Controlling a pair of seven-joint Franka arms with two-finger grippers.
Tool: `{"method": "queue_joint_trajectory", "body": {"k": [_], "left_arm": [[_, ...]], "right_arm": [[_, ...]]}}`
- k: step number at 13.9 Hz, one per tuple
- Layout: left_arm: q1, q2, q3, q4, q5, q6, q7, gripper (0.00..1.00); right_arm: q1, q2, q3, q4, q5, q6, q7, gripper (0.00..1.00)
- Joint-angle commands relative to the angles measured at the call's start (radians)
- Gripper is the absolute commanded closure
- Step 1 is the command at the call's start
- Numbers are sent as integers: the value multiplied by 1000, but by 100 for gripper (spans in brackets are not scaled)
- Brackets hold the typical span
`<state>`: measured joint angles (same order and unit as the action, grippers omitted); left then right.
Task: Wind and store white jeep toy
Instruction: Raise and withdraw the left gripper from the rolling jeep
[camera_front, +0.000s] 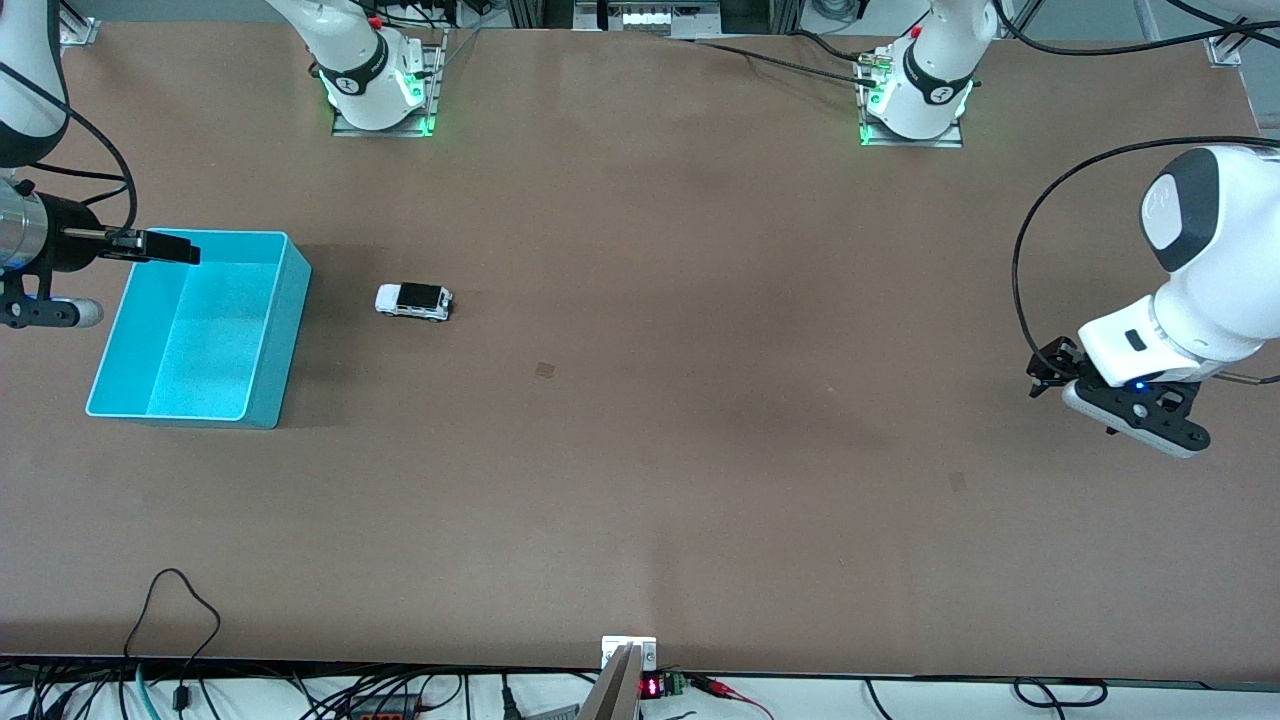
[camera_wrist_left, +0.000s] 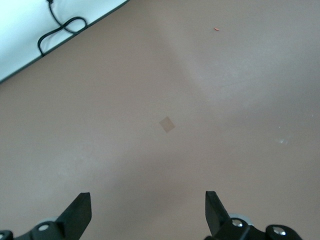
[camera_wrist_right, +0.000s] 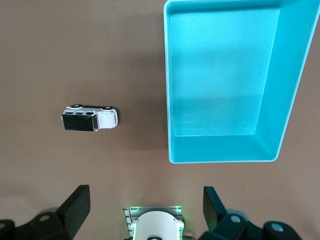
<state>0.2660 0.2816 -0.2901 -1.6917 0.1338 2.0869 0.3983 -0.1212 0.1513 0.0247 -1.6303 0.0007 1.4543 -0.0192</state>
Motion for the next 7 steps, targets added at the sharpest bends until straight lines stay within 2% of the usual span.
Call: {"method": "queue_joint_trajectory", "body": {"k": [1, 5, 7], "left_arm": [[-13, -10, 11, 53, -23, -76, -135, 0], [-25, -30, 23, 125, -89, -162, -334, 0], [-60, -30, 89, 185, -106, -192, -351, 0]], "right_arm": [[-8, -1, 4, 0, -4, -11, 10, 0], [5, -12, 4, -19, -10, -5, 12, 0], [3, -13, 4, -31, -5, 0, 15, 0]]}}
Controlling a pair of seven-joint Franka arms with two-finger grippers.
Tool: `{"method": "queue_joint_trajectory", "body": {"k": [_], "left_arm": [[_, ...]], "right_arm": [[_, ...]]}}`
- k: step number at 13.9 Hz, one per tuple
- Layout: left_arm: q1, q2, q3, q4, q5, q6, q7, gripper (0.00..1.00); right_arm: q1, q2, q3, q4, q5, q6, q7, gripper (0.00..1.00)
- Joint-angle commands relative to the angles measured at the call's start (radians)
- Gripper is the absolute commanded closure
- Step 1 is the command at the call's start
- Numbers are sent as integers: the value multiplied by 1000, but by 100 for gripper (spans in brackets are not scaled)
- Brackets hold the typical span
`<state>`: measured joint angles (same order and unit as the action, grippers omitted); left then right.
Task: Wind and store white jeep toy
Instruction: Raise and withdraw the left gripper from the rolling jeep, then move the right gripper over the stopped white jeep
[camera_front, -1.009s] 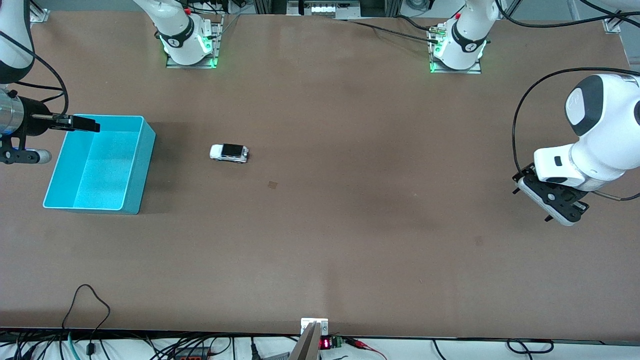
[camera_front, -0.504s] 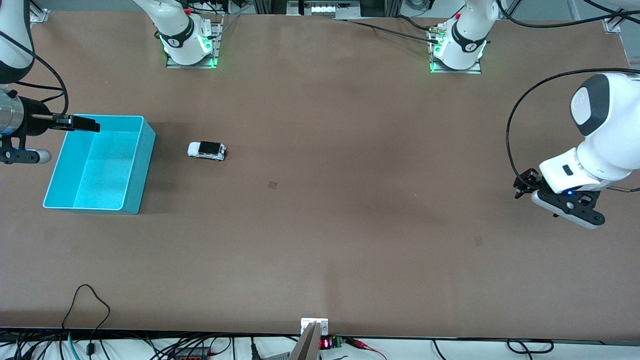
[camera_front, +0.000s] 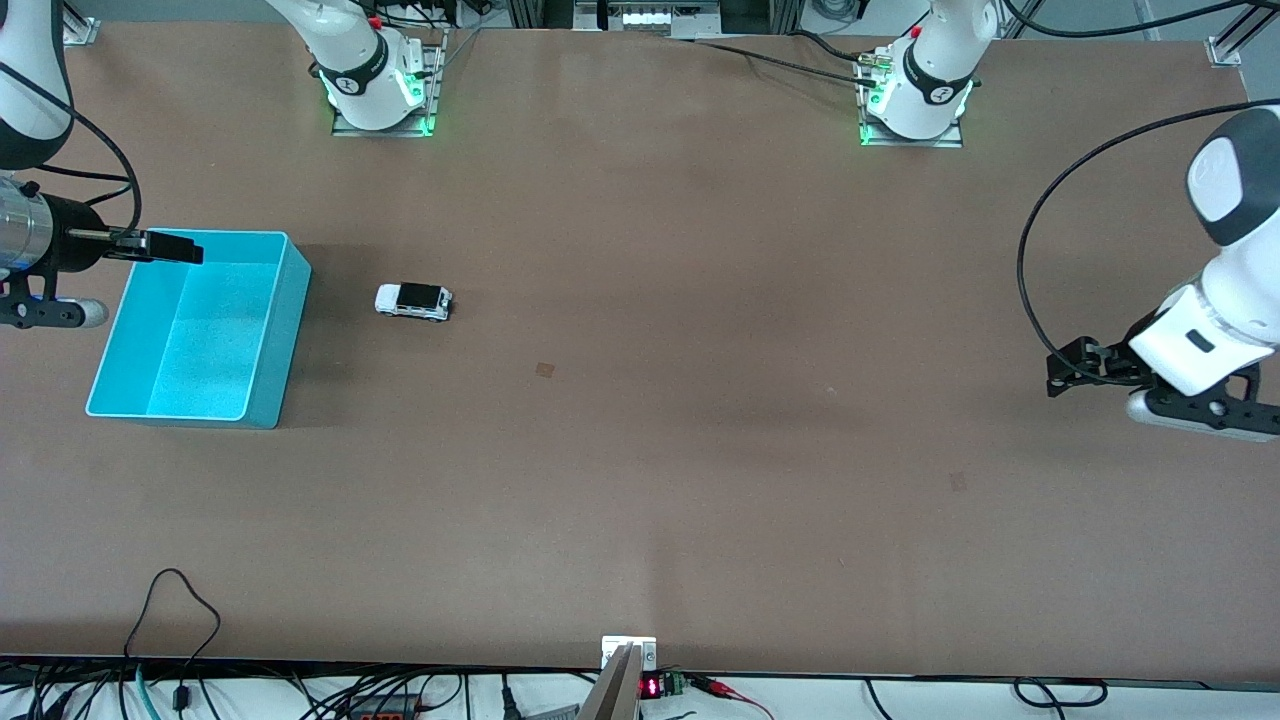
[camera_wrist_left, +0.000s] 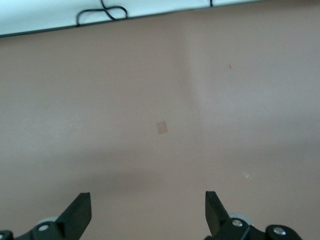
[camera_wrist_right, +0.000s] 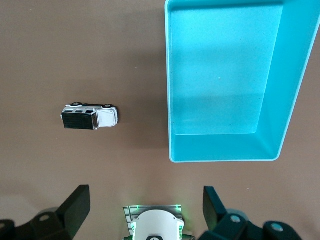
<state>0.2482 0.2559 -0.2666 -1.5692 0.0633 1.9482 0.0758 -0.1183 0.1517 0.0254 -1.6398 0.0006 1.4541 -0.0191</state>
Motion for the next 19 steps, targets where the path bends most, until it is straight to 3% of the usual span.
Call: {"method": "queue_joint_trajectory", "body": {"k": [1, 4, 7, 9, 10, 15, 19], "left_arm": [[-58, -4, 95, 92, -60, -89, -28, 0], [-133, -26, 196, 141, -88, -178, -28, 0], [-151, -66, 208, 141, -88, -224, -30, 0], [-249, -70, 306, 144, -91, -275, -48, 0], [-257, -70, 319, 144, -91, -275, -47, 0], [-250, -101, 310, 140, -91, -316, -74, 0], [-247, -106, 305, 124, -91, -310, -62, 0]], "right_arm": [[2, -24, 4, -38, -5, 11, 25, 0], [16, -81, 11, -142, -8, 79, 164, 0], [55, -226, 13, -384, -8, 242, 287, 0], [104, -271, 13, -474, -8, 300, 463, 0], [132, -280, 13, -503, -7, 322, 560, 0], [264, -274, 15, -636, -4, 472, 1153, 0], [307, -216, 15, -655, 16, 593, 1453, 0]]}}
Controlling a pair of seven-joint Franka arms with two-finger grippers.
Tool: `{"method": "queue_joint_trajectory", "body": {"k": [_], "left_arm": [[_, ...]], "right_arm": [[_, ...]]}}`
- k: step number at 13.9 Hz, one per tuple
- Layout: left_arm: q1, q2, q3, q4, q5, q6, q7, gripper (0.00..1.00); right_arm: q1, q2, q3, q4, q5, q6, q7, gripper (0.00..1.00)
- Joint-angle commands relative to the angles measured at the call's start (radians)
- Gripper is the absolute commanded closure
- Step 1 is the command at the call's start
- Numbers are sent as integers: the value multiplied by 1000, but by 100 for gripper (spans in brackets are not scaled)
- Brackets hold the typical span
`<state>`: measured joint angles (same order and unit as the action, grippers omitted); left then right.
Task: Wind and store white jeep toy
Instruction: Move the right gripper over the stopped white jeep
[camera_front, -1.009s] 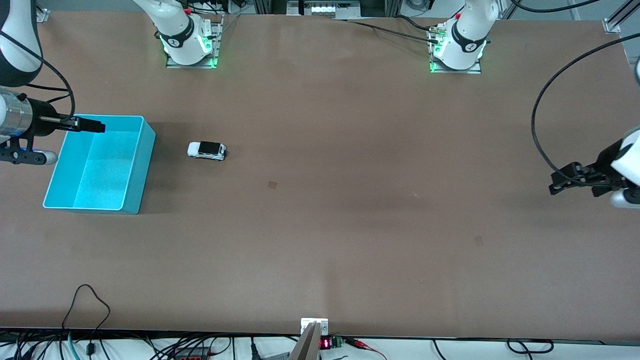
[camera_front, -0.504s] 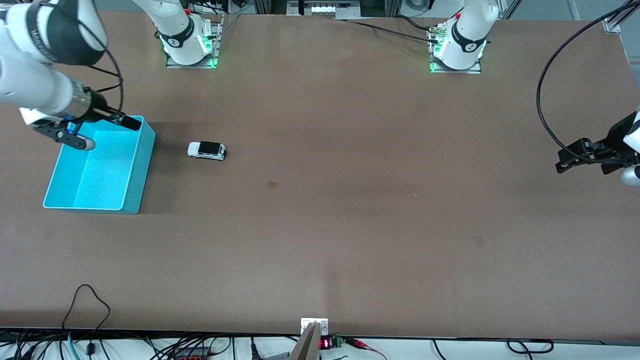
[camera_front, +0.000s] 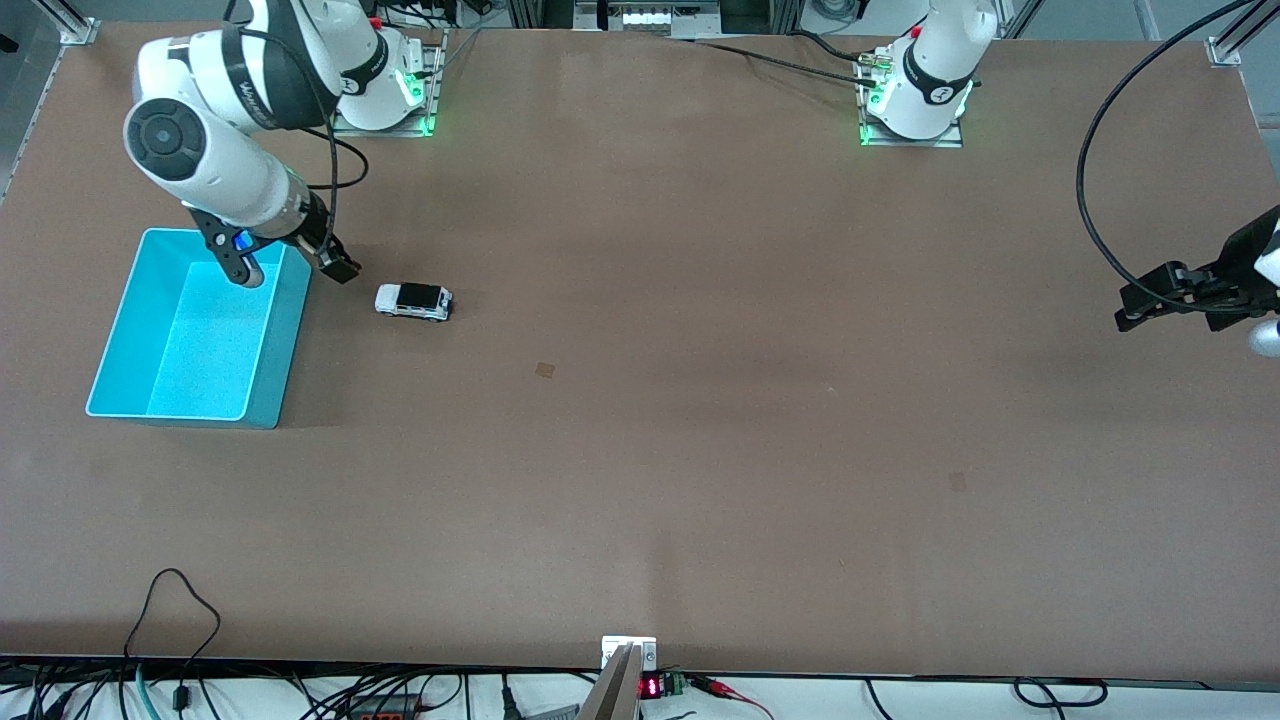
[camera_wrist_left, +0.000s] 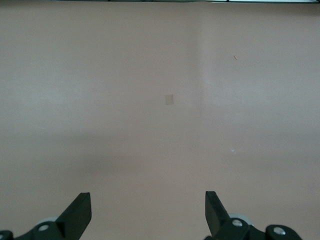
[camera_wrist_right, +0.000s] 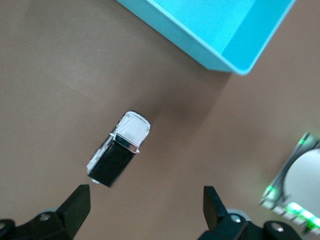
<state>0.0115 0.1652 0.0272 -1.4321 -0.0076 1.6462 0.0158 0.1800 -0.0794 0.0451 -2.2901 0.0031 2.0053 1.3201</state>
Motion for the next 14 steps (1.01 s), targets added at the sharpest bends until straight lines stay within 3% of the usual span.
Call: {"method": "queue_joint_trajectory", "body": {"k": [1, 6, 14], "left_arm": [[-10, -12, 13, -14, -20, -8, -3, 0], [-8, -3, 14, -5, -17, -5, -2, 0], [-10, 4, 13, -4, -17, -5, 1, 0]], "right_arm": [[18, 38, -5, -6, 24, 73, 178, 0], [45, 131, -5, -25, 64, 174, 431, 0], [49, 223, -2, -75, 66, 303, 495, 0]]}}
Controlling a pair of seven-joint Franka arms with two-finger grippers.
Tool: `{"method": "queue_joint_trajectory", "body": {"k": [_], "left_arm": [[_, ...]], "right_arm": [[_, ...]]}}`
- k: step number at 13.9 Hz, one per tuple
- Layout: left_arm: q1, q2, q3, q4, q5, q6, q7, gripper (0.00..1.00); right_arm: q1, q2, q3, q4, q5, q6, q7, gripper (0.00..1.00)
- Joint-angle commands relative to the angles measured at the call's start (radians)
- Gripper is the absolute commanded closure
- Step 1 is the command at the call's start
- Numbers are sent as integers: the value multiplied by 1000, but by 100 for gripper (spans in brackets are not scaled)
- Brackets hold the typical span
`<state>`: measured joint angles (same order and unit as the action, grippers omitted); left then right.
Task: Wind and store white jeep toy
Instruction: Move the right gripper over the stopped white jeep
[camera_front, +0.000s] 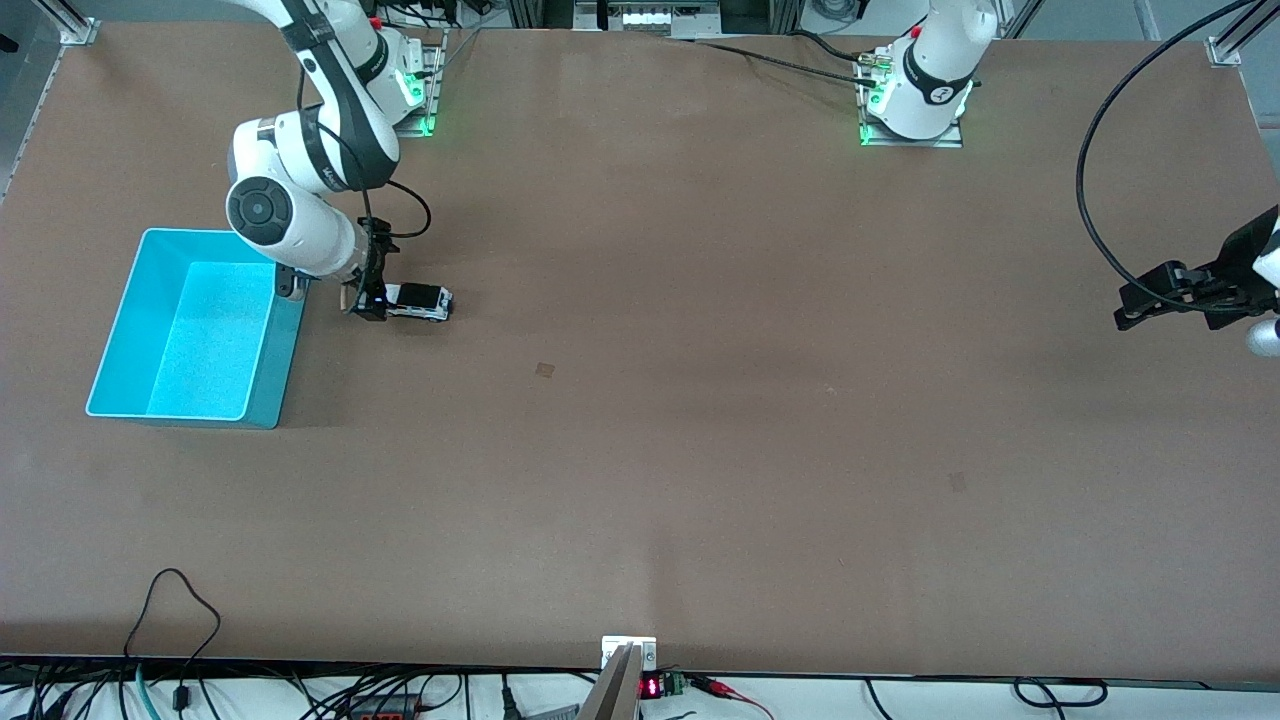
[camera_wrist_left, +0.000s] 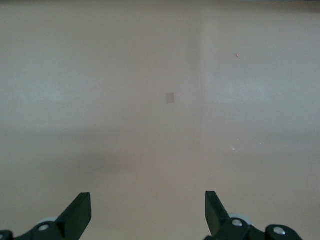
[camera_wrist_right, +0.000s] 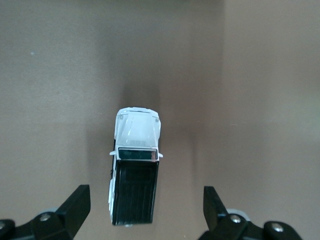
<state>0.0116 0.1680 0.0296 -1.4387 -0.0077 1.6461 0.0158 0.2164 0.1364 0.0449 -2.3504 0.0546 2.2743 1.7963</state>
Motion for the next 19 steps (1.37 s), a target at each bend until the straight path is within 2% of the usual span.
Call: {"method": "queue_joint_trajectory", "body": {"k": [1, 4, 19], "left_arm": [[-7, 1, 10, 1, -20, -5, 3, 0], [-5, 1, 12, -5, -20, -23, 1, 0], [-7, 1, 10, -5, -23, -17, 0, 0]], "right_arm": [[17, 11, 6, -18, 14, 42, 18, 0], [17, 49, 36, -24, 13, 42, 14, 0], [14, 160, 36, -23, -2, 157, -3, 0]]}}
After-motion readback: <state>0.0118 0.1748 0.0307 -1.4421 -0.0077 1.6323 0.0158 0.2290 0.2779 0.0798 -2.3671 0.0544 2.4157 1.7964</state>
